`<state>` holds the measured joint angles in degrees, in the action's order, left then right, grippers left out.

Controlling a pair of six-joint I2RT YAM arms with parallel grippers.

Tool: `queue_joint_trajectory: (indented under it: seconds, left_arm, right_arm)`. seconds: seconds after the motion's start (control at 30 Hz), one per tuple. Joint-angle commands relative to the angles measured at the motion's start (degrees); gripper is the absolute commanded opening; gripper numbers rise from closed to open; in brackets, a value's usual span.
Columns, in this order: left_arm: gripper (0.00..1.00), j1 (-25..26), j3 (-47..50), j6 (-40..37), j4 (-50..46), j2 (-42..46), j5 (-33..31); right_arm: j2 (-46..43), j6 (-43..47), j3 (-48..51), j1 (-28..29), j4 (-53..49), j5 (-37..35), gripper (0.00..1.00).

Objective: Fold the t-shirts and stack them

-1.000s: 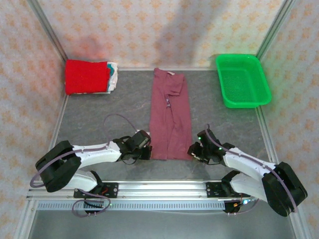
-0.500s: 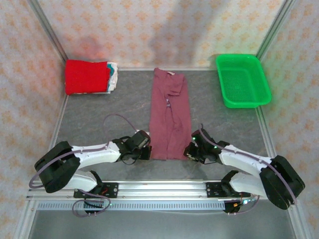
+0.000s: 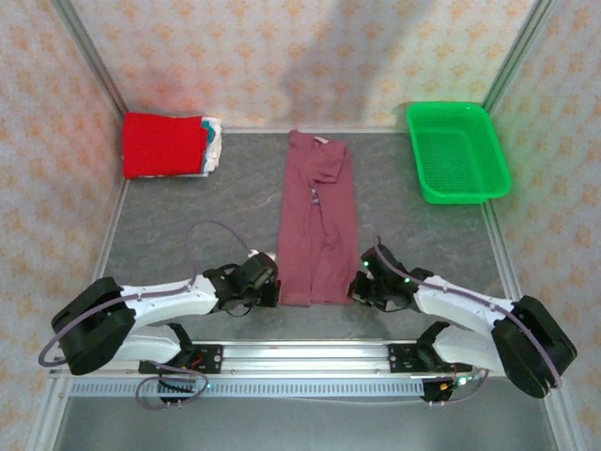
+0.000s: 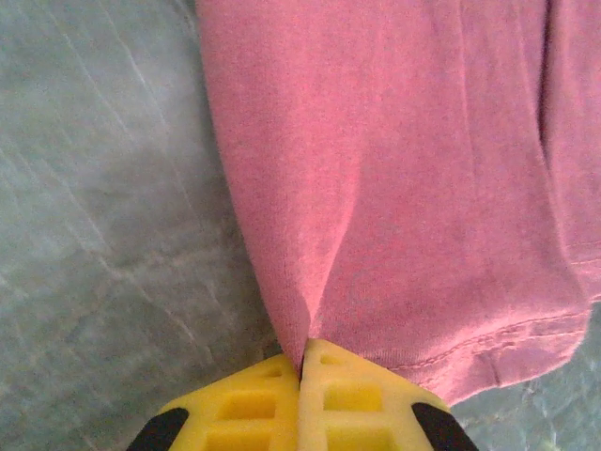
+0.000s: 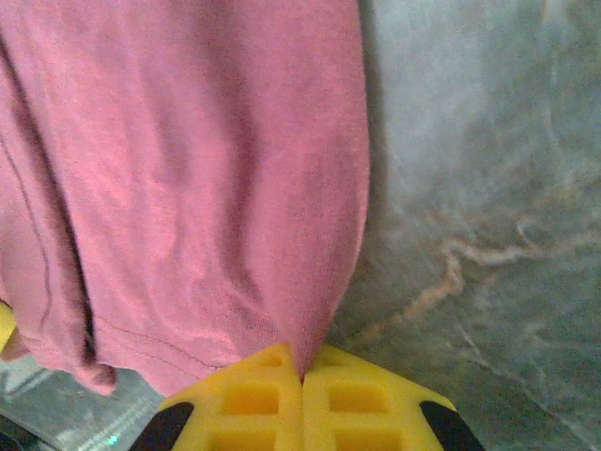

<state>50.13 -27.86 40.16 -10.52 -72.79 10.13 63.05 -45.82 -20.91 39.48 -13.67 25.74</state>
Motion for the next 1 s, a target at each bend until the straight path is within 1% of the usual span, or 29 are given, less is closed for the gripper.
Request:
queue_joint_trajectory:
  seconds: [0.0, 0.07, 0.13, 0.23, 0.33, 0.37, 0.43, 0.5, 0.6, 0.77, 0.83, 0.9, 0.97]
  left_arm:
    - [0.00, 4.19, -0.06, 2.74, -5.35, 0.12, -2.75]
    - [0.00, 7.41, 0.34, 5.72, -7.21, 2.76, -5.88]
    - [0.00, 9.30, 1.91, 8.29, -6.95, 6.14, -6.49]
    - [0.00, 9.55, 0.65, 9.10, -10.98, 9.70, -6.75]
    - [0.00, 9.31, -3.54, 6.92, -16.37, 12.11, -9.02]
    - [0.00, 8.53, -4.79, 6.33, -17.42, 12.90, -9.23]
    - [0.00, 5.13, -6.07, 4.94, -17.43, 14.33, -7.36]
    - [0.00, -0.19, -7.63, 2.97, -17.93, 14.87, -5.76]
    - [0.00, -4.35, -10.79, -0.61, -16.72, 13.71, -5.47]
    - [0.00, -10.23, -17.20, -4.47, -13.66, 6.00, -3.47]
    - [0.00, -11.91, -20.49, -5.48, -13.56, 2.61, -4.27]
    - [0.00, -13.03, -23.97, -7.36, -13.92, 0.29, -6.58]
    - [0.00, -14.89, -26.16, -9.18, -13.10, -1.78, -6.00]
  right_arm:
    - [-4.36, 0.38, 3.52, 2.62, -1.07, 1.21, 0.00]
    - [-8.07, -0.52, 4.75, 4.83, -2.16, 1.38, 0.00]
    - [-11.93, -1.70, 5.20, 6.17, -4.52, 0.54, 0.00]
    - [-16.08, -3.53, 5.22, 6.26, -5.13, -0.62, 0.00]
    - [-15.78, -3.34, 0.73, 6.22, -6.05, -2.98, 0.00]
    - [-14.75, -2.90, -1.58, 6.01, -6.63, -4.42, 0.00]
    - [-12.43, -2.22, -4.99, 5.08, -7.35, -6.29, 0.00]
    - [-10.05, -1.46, -7.03, 3.71, -5.67, -6.82, 0.00]
    - [-6.32, 0.36, -9.69, 0.04, -4.26, -7.70, 0.00]
    - [0.73, 5.84, -16.72, -5.14, -3.93, -8.28, 0.00]
    - [3.86, 7.62, -19.29, -7.02, -2.95, -8.36, 0.00]
    - [7.90, 9.16, -21.89, -8.96, -1.88, -8.26, 0.00]
    - [10.70, 10.81, -24.40, -10.26, -1.13, -8.21, 0.00]
